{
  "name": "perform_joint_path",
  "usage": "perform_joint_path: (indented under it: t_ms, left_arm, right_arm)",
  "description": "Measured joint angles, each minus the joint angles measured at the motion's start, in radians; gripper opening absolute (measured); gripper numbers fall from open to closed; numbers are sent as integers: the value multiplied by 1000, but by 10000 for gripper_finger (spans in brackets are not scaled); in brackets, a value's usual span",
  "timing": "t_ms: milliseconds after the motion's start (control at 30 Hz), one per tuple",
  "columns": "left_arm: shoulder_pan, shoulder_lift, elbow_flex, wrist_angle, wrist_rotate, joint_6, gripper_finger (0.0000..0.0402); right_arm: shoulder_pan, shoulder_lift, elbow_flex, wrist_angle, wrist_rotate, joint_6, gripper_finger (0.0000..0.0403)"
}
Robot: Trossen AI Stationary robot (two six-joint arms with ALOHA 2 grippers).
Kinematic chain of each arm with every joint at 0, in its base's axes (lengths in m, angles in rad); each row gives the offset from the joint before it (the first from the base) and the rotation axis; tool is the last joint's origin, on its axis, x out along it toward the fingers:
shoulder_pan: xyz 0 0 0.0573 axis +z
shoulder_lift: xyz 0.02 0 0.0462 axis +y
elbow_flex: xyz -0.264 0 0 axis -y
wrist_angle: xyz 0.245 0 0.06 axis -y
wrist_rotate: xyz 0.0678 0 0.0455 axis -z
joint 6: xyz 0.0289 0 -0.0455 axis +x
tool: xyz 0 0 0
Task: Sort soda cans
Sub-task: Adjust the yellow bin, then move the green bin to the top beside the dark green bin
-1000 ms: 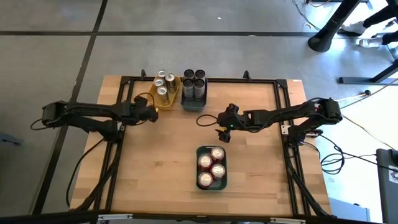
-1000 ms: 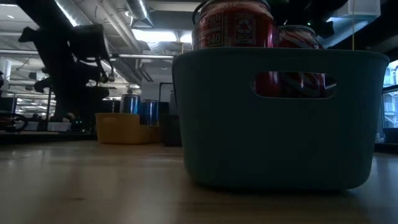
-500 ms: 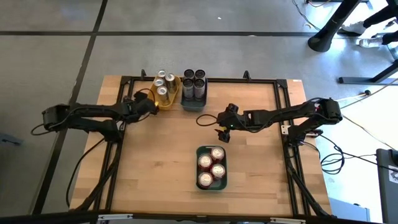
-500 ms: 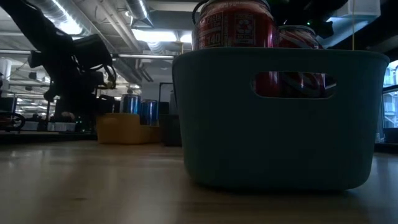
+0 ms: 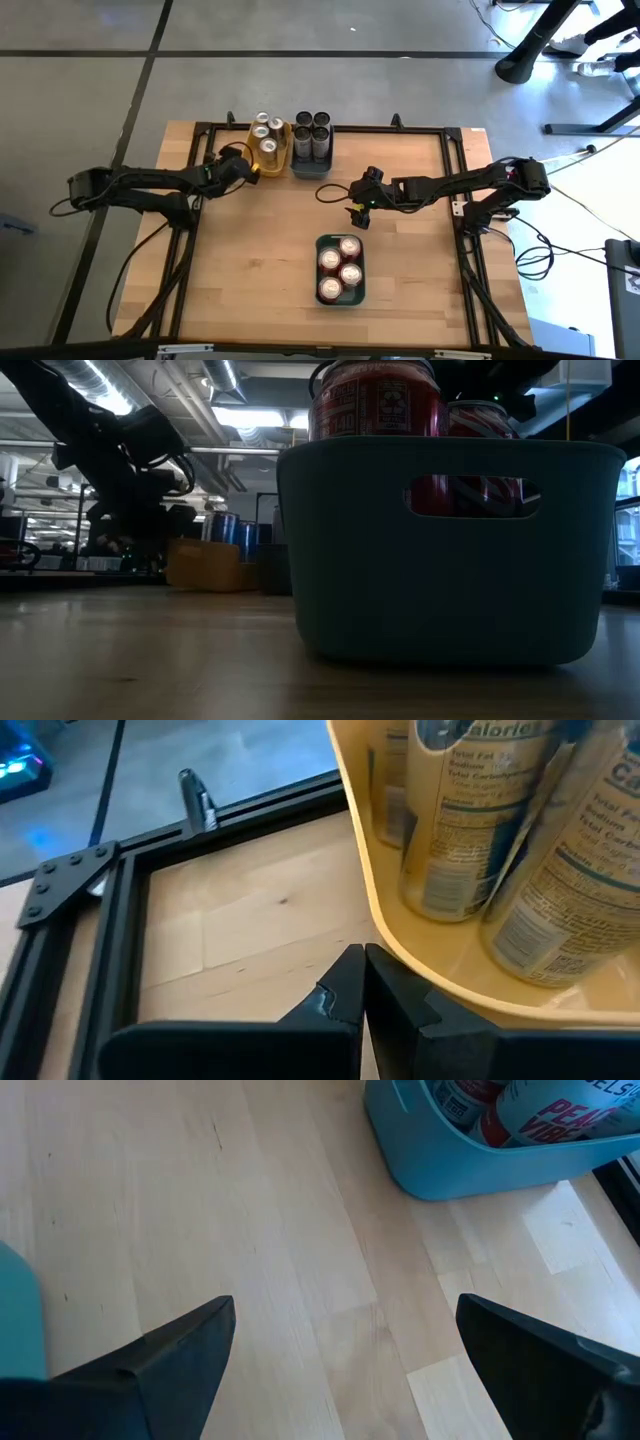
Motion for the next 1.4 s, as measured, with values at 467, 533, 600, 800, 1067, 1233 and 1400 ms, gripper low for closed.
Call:
perform_joint_path:
  t_ms: [467, 533, 600, 800, 1067, 1233, 1400]
  left_arm:
    - [1, 115, 1, 37, 55, -26, 1]
    - [0, 141, 1, 69, 65, -38, 1]
    - [0, 167, 1, 112, 95, -37, 1]
    - [0, 221, 2, 183, 116, -26, 1]
    - [0, 224, 2, 189, 119, 42, 1]
    - [-23, 175, 3, 131, 123, 56, 1]
    - [-71, 98, 3, 17, 124, 20, 1]
  right_arm:
    - [0, 0, 0, 6, 1, -1, 381]
    - [0, 0, 0, 6, 1, -1, 381]
    - [0, 0, 0, 6, 1, -1, 381]
    - [0, 0, 0, 6, 1, -1, 381]
    - [0, -1, 0, -4, 1, -10, 381]
    - [37, -79, 26, -123, 24, -12, 381]
    - [85, -179, 31, -254, -16, 84, 381]
